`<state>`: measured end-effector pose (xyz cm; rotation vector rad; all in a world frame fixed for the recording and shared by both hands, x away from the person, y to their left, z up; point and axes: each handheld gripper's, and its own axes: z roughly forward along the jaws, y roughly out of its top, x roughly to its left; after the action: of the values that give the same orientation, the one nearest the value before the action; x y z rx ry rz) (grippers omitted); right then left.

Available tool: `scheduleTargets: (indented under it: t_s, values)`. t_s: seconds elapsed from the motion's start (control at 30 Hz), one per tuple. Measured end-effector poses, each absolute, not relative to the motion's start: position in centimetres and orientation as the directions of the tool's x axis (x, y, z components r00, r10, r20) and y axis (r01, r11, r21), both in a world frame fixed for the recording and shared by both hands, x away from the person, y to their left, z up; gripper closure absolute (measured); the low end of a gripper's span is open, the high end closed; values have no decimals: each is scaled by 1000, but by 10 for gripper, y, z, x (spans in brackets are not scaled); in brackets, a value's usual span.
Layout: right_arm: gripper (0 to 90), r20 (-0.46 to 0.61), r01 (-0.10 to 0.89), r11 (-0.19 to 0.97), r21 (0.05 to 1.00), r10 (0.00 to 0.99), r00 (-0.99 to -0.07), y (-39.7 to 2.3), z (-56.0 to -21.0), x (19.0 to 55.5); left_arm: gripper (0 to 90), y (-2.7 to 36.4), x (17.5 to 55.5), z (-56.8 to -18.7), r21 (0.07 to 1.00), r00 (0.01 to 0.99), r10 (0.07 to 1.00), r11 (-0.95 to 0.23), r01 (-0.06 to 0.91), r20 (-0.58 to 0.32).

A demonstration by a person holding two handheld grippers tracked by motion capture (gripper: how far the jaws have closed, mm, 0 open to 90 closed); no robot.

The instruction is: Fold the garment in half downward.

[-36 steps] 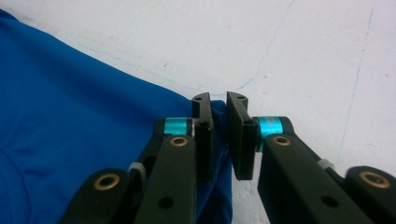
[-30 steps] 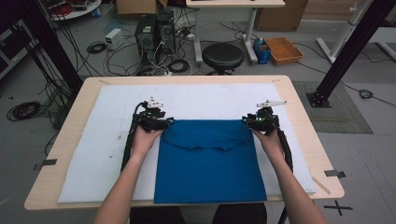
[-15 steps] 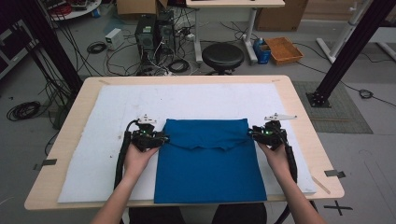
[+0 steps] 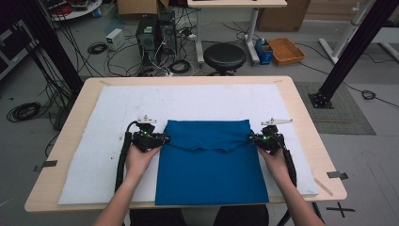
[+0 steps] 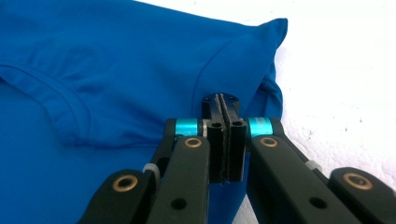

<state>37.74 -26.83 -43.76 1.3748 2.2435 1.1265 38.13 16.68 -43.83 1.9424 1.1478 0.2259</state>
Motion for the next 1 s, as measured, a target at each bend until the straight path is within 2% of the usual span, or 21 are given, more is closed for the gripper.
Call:
scheduleTargets:
  t_s: [0.2, 0.3, 0.37, 0.4, 0.5, 0.53, 0.7, 0.8, 0.83, 0.87, 1.0]
  values:
    - [900, 169, 628, 228, 744, 845, -507, -272, -437, 376, 740, 165, 381, -438, 725, 549, 798, -223, 652, -248]
    - [795, 188, 630, 215, 746, 840, -509, -273, -438, 376, 714, 167, 382, -440, 714, 534, 806, -213, 667, -257]
    - [771, 202, 638, 207, 741, 838, -507, -272, -439, 376, 722, 167, 382, -440, 715, 535, 801, -208, 667, -267]
    - [772, 201, 637, 211, 741, 836, -511, -271, -440, 377, 760, 165, 381, -440, 719, 541, 797, -209, 663, -267]
    - [865, 188, 634, 235, 737, 830, -526, -268, -441, 376, 858, 162, 380, -438, 725, 559, 790, -228, 650, -252]
    - [900, 182, 631, 240, 738, 829, -529, -267, -440, 376, 872, 162, 380, -438, 725, 564, 787, -232, 649, -252]
    - [900, 176, 616, 243, 749, 823, -539, -267, -438, 375, 894, 163, 379, -435, 736, 566, 778, -210, 643, -273]
    - [896, 185, 614, 226, 756, 826, -532, -271, -435, 374, 882, 166, 378, -432, 743, 551, 791, -196, 640, -266]
    - [855, 186, 612, 219, 760, 828, -528, -273, -435, 374, 813, 167, 379, -432, 735, 534, 801, -187, 652, -269]
    - [850, 192, 615, 212, 760, 830, -524, -274, -435, 374, 775, 169, 379, -433, 723, 529, 802, -187, 665, -278]
    - [821, 200, 620, 210, 756, 828, -524, -275, -437, 374, 770, 166, 380, -438, 700, 518, 808, -198, 686, -279]
